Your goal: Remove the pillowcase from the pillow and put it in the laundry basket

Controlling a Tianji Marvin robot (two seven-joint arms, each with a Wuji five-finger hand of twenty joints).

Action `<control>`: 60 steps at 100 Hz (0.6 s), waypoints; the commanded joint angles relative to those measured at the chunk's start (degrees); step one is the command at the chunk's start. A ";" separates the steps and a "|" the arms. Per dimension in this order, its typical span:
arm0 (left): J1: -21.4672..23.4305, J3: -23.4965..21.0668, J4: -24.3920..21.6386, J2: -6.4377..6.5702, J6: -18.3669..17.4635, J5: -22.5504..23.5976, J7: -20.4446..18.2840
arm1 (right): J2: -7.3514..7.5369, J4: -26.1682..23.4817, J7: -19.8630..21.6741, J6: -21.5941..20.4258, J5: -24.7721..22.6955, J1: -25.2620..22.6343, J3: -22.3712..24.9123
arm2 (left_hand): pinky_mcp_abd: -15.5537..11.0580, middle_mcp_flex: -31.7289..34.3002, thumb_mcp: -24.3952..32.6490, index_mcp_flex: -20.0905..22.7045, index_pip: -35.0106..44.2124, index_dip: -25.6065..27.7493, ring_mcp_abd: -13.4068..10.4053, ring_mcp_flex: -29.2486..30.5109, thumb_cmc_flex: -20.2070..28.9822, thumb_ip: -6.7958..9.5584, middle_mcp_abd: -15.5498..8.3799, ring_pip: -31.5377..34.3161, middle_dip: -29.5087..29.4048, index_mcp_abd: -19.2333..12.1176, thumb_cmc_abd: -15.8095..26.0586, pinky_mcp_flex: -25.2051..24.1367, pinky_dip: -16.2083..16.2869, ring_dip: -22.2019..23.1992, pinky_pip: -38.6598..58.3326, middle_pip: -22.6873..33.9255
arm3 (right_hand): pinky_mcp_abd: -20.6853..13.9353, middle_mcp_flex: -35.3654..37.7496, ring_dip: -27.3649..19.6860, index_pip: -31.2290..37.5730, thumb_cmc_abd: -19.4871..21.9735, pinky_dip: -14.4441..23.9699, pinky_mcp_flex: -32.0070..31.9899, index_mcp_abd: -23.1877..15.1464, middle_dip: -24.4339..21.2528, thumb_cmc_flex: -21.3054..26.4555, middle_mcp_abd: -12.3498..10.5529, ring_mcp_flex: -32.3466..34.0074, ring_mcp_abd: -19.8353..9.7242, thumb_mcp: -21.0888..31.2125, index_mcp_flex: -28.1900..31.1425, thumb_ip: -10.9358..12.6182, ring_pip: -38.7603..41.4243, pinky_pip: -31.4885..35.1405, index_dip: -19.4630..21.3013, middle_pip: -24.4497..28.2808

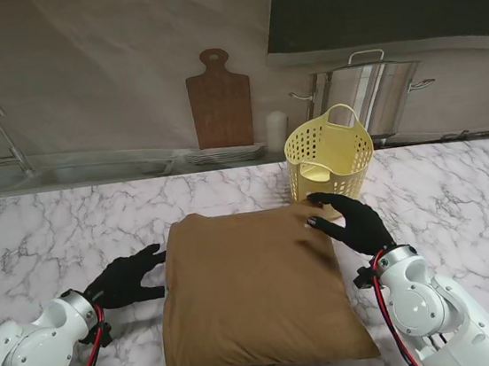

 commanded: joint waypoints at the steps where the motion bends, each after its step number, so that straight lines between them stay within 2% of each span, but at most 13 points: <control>1: -0.52 0.65 -0.82 -0.43 -0.35 -0.47 -0.60 | -0.07 -0.07 -0.01 -0.12 -0.18 -0.22 0.01 | 0.60 0.05 -0.36 -1.67 -0.95 -0.96 -0.25 0.26 -0.39 1.15 -0.75 0.35 0.48 -0.80 2.30 0.41 1.17 -0.18 -1.29 0.05 | -0.89 -1.25 0.53 -0.34 0.76 0.63 -0.76 0.38 0.10 -1.77 0.32 -2.36 -0.05 -0.33 0.55 -0.35 -0.91 -0.96 0.71 0.14; 26: -0.54 0.85 -2.45 -0.85 -0.18 -1.45 1.06 | -0.08 -0.01 -0.07 -0.36 -0.14 -0.22 0.07 | 0.69 0.61 -0.62 -2.93 -1.38 -1.04 -0.06 0.69 -0.59 0.95 -0.60 0.53 0.75 0.65 5.91 0.48 1.89 0.08 -0.35 0.20 | -0.82 -1.21 0.53 -0.33 0.78 0.63 -0.79 0.43 0.11 -1.81 0.19 -2.36 -0.15 -0.36 0.61 -0.35 -0.91 -0.97 0.71 0.15; 60: -1.48 3.00 -3.28 -0.96 -0.55 -4.05 1.11 | 0.00 0.38 0.44 -0.27 -0.02 0.27 -0.53 | 0.64 1.59 -0.97 -4.01 -1.79 -1.17 -0.02 1.29 -0.85 0.87 -0.58 0.68 1.05 1.57 7.35 0.32 2.41 0.33 0.98 0.32 | -0.89 -1.21 0.54 -0.36 0.82 0.62 -0.82 0.35 0.10 -1.80 0.24 -2.36 -0.17 -0.34 0.54 -0.35 -0.91 -1.00 0.71 0.13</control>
